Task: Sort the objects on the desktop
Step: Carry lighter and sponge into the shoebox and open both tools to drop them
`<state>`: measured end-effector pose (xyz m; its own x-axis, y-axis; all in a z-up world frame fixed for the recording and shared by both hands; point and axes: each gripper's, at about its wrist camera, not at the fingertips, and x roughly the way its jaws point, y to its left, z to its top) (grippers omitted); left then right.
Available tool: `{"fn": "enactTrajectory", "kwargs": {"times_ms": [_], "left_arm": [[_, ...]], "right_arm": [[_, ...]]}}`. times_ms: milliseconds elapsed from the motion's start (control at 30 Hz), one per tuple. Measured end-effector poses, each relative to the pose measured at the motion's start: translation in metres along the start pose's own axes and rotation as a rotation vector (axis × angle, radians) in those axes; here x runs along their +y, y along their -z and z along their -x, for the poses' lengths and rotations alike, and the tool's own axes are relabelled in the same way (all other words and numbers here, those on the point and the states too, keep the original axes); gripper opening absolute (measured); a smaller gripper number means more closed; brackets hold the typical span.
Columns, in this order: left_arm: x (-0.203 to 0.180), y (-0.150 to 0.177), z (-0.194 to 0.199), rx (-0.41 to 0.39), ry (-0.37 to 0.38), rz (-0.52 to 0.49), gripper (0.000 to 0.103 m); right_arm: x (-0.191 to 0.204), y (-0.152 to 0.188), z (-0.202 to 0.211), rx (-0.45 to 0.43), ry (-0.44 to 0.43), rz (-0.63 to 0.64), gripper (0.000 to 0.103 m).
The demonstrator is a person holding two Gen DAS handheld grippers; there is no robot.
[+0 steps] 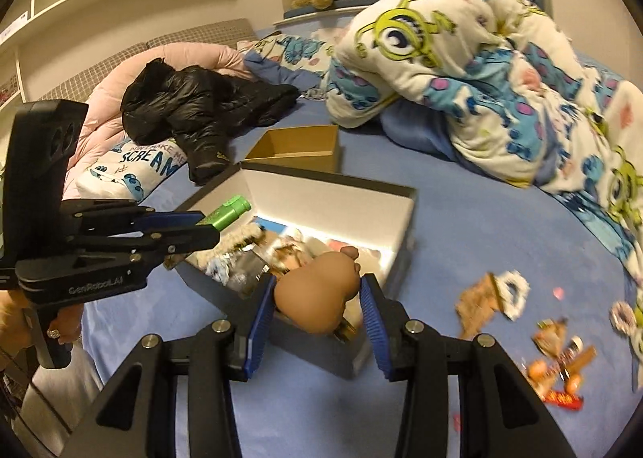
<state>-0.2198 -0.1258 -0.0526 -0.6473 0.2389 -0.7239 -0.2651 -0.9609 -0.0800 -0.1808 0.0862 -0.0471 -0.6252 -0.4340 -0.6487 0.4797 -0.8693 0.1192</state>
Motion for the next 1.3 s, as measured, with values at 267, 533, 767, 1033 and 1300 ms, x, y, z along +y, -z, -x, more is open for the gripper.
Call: {"fn": "enactTrajectory", "kwargs": {"times_ms": [267,533,767,1033,1300], "left_arm": [[0.036,-0.005,-0.049,0.080,-0.024,0.022,0.024],[0.044,-0.002,-0.081,0.148,-0.041,0.037,0.024],[0.058,0.002,-0.103,0.209,-0.067,0.061,0.024],[0.065,0.007,-0.121,0.263,-0.094,0.081,0.024],[0.073,0.017,-0.132,0.304,-0.113,0.093,0.024]], "right_arm": [[0.026,-0.023,-0.069,0.111,0.026,-0.010,0.043],[0.022,-0.023,-0.118,0.234,0.074,-0.116,0.043],[0.016,-0.030,-0.144,0.313,0.116,-0.153,0.043],[0.017,-0.028,-0.164,0.373,0.151,-0.162,0.043],[0.013,-0.021,-0.176,0.427,0.185,-0.166,0.044]]}}
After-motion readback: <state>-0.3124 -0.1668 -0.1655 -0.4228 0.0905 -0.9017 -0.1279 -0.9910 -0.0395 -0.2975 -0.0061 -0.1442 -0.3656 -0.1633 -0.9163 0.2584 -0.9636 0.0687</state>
